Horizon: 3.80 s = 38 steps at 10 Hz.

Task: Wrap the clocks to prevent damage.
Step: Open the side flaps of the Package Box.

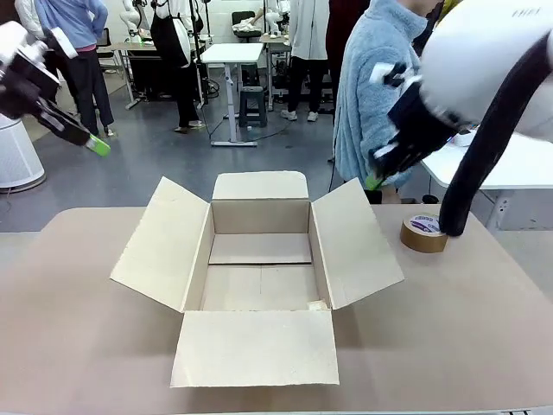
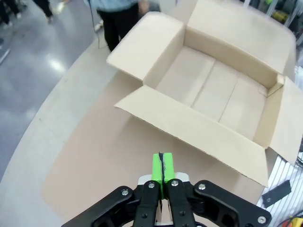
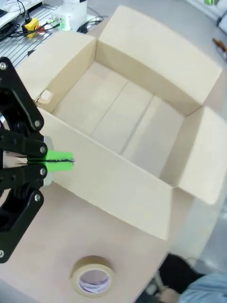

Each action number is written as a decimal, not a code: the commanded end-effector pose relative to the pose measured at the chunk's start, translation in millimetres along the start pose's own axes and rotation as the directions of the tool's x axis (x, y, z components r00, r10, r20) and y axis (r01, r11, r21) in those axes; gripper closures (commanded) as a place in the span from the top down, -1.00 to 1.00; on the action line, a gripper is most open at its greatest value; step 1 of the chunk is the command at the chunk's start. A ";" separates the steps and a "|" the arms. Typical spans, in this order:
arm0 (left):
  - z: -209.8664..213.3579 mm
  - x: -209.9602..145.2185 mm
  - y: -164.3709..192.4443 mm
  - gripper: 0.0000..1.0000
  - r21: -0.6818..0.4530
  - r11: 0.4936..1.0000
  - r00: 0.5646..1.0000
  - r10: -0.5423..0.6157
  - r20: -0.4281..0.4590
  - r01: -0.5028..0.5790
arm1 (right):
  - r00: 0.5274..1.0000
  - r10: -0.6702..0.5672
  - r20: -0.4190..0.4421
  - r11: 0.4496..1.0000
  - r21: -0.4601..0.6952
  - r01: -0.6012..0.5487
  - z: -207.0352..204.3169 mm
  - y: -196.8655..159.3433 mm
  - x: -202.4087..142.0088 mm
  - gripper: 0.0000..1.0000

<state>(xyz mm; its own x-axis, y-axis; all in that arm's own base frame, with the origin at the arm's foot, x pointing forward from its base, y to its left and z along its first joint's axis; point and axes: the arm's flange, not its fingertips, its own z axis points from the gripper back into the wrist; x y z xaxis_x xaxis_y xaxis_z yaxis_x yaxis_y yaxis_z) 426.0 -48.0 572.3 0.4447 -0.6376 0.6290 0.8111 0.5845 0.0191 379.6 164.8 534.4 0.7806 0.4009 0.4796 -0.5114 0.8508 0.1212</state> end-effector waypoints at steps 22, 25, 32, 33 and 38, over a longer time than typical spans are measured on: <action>-167.7 35.1 -120.2 -0.98 0.585 0.712 0.718 0.632 -0.292 -0.388 | 0.908 -0.406 -0.106 0.753 -0.601 0.267 -123.6 100.2 3.6 -0.98; -175.1 24.8 -91.4 -0.98 0.605 0.671 0.705 0.668 -0.241 -0.429 | 0.867 -0.486 -0.106 0.746 -0.567 0.349 -135.0 61.1 0.7 -0.98; -201.1 -13.8 -66.2 -0.98 0.362 0.768 0.719 0.631 -0.292 -0.527 | 0.843 -0.512 -0.165 0.803 -0.440 0.402 -179.7 25.1 -23.0 -0.98; -202.1 -14.3 -66.9 -0.98 0.362 0.770 0.718 0.629 -0.296 -0.525 | 0.842 -0.512 -0.169 0.805 -0.437 0.401 -181.1 25.6 -23.3 -0.98; -205.8 -12.8 -67.6 -0.98 0.394 0.770 0.723 0.624 -0.298 -0.502 | 0.843 -0.516 -0.151 0.791 -0.461 0.402 -180.1 29.5 -20.2 -0.98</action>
<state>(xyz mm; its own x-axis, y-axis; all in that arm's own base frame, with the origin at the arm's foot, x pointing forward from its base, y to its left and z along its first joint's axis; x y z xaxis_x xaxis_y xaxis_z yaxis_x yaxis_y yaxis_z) 443.4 -182.9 402.8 0.9361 -0.2615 0.2354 0.2643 0.9642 0.0201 413.9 243.1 374.3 0.9749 -0.0450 0.2180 0.0702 0.9916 -0.1090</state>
